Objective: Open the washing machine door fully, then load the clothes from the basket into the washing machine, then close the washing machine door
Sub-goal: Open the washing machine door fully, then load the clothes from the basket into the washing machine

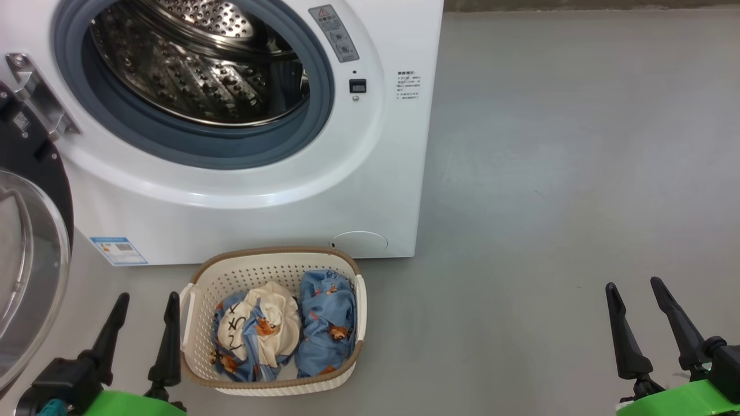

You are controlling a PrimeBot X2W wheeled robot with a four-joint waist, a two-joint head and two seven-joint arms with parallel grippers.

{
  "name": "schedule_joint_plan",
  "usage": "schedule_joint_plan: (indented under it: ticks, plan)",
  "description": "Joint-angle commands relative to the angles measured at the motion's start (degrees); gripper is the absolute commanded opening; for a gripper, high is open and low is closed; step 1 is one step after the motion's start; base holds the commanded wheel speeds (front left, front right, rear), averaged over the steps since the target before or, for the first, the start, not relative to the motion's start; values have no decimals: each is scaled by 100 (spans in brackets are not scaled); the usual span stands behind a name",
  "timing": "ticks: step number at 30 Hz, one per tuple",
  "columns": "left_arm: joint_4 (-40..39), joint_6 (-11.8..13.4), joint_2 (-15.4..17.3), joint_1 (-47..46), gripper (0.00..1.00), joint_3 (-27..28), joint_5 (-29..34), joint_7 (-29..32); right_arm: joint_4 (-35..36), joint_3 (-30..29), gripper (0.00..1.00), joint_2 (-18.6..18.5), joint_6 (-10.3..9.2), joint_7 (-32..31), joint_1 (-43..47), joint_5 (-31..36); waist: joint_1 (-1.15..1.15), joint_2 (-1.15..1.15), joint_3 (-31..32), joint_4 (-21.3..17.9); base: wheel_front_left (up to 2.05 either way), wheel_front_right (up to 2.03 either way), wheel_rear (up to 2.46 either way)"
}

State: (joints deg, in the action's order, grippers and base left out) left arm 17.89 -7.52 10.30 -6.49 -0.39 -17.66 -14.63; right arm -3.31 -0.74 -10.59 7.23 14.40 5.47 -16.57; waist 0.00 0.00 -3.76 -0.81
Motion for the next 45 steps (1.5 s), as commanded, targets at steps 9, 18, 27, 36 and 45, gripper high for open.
schedule_joint_plan:
  ticks: [9, 18, 27, 36, 45]
  plan:
    - [-212, 3, 147, -73, 100, 210, -15, -37, 164, 21, 100, -50, 25, 60, 31, 25, 0, 0, -21, -29, 0, 0, 0]
    - [-146, 3, 142, -104, 100, 209, -22, -37, 164, 20, 100, -32, 25, 60, 19, 26, 0, 0, -55, 16, 0, 0, 0]
    - [-106, 3, 154, -147, 100, 159, -80, -37, 178, 29, 100, -22, 25, 60, -13, 32, 0, 0, -111, 24, 14, -33, 19]
    - [-72, 3, 187, -218, 100, 65, -171, -37, 170, 20, 100, -11, 25, 60, -54, 23, 0, 0, -178, 31, 49, -91, 43]
    - [-62, 3, 247, -273, 100, 3, -133, -37, 168, 26, 100, 9, 25, 60, -96, 31, 0, 0, -233, 17, 53, -112, 58]
